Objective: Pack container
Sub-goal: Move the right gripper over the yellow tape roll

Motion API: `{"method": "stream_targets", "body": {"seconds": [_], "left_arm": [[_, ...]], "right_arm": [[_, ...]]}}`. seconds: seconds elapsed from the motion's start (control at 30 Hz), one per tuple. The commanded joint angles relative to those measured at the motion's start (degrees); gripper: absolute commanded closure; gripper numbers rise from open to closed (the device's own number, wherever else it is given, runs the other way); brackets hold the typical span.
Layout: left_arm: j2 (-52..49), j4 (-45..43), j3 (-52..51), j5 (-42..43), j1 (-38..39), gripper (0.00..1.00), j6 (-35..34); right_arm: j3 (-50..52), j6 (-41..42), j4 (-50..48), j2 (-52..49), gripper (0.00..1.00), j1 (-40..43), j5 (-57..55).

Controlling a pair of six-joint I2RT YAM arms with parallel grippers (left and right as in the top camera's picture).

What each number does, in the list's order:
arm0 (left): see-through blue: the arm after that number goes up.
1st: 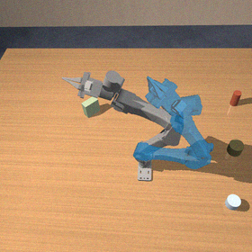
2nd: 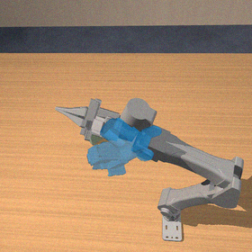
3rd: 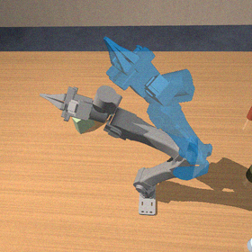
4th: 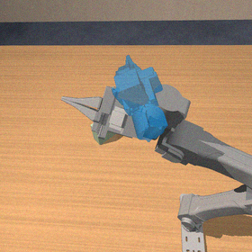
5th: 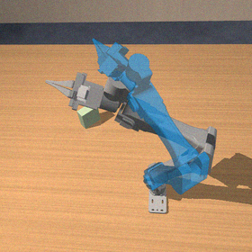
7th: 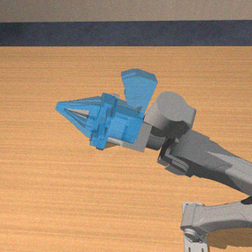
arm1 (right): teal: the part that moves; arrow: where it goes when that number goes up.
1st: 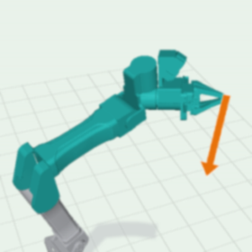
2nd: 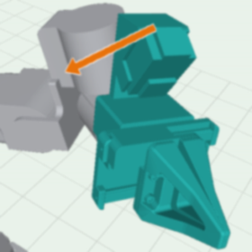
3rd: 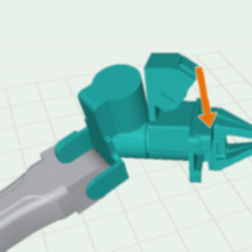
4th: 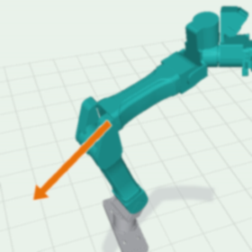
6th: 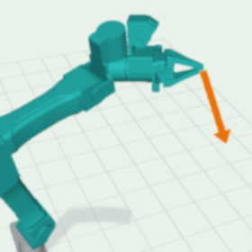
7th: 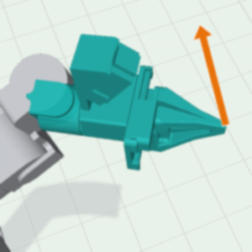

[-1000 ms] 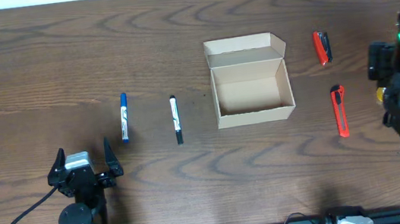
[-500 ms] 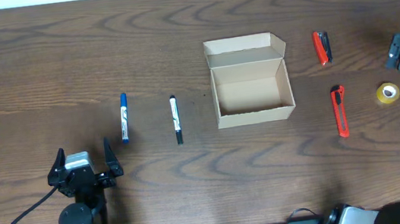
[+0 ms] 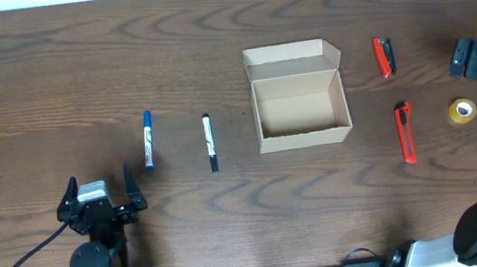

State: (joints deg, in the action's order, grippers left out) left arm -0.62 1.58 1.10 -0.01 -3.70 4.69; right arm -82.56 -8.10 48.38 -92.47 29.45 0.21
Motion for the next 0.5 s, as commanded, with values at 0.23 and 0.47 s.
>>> {"method": "stream_targets", "body": {"seconds": [0.23,0.47], "left_arm": [[0.42,2.82,-0.85,-0.13,-0.31,0.05,-0.2],[0.42,2.82,-0.85,-0.13,-0.31,0.05,-0.2]], "right_arm": [[-1.01,-10.27,2.89,-3.19,0.01,5.31,0.9],[-1.01,-13.84,1.03,-9.38,0.01,5.46,4.04]]}}
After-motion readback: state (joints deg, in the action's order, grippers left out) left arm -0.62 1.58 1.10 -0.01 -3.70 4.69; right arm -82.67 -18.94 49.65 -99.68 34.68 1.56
